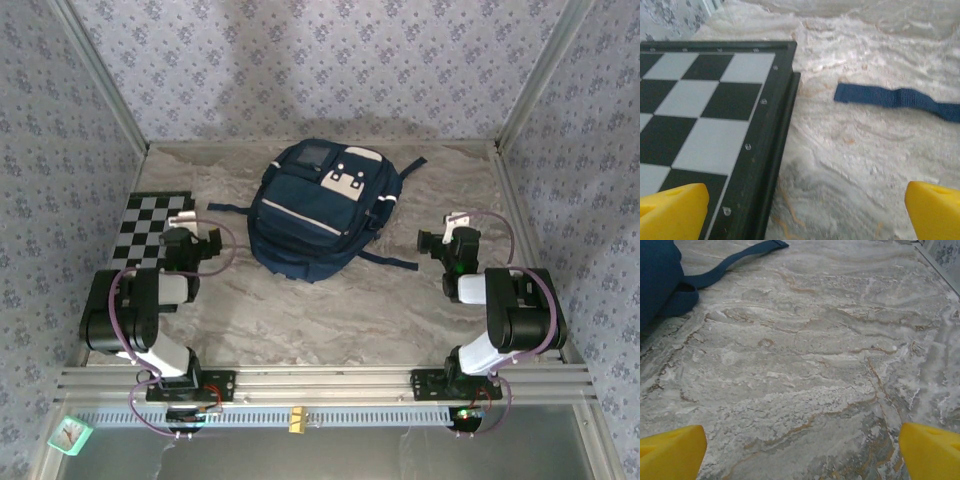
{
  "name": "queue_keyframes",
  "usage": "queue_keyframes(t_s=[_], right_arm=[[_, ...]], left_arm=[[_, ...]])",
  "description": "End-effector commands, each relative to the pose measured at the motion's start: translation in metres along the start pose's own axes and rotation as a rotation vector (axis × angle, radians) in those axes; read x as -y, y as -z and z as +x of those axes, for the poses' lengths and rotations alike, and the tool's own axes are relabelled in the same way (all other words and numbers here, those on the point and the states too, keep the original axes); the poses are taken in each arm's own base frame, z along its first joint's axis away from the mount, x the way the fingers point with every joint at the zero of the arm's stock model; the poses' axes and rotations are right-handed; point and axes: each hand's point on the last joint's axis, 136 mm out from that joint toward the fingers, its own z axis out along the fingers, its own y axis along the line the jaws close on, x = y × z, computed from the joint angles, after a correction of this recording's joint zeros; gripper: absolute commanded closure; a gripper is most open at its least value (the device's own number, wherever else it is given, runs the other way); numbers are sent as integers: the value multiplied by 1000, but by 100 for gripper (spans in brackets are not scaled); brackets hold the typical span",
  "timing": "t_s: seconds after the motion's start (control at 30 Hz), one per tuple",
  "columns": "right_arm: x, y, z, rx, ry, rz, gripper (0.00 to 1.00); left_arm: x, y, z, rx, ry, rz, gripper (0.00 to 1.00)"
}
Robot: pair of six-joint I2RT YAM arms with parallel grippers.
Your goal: Pack the student bag
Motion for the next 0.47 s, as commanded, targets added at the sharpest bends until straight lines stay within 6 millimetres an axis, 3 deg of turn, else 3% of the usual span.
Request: queue_keyframes(t_s=[0.0,0.43], right_arm=[[-1,0,-16,53,13,-11,0],[-2,-1,-17,52,10,-18,0]], left_arm=[[12,-1,-14,38,23,71,0],[14,-2,-14,36,19,78,0]])
